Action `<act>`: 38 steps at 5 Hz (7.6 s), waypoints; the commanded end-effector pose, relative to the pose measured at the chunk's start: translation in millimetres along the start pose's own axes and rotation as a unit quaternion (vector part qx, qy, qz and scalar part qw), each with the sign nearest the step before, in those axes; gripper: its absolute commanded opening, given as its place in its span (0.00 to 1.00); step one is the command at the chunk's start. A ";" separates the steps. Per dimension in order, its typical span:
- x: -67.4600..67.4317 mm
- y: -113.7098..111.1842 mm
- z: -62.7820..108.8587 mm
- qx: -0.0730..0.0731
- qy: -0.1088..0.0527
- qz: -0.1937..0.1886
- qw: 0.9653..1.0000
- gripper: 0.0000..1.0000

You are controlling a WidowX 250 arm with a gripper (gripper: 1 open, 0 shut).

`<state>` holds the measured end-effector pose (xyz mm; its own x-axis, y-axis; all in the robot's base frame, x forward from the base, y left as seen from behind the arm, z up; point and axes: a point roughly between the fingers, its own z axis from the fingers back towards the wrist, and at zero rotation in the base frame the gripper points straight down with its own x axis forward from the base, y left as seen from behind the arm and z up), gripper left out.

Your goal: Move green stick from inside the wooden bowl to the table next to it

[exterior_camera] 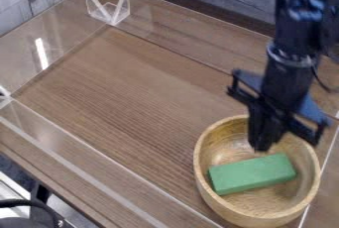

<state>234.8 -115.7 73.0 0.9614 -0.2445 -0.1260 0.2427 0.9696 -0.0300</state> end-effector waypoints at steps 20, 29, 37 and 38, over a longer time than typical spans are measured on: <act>-5.7 20.1 -56.3 0.057 -0.043 -0.082 0.994 1.00; -14.6 85.7 -55.4 0.079 -0.020 -0.057 0.995 1.00; -36.2 161.6 -37.9 0.060 -0.031 -0.023 0.997 0.00; -35.7 161.0 -32.1 0.056 -0.037 -0.015 0.998 0.00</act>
<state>225.3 46.5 28.5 0.9535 -0.2826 -0.1048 0.2891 0.9558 0.0537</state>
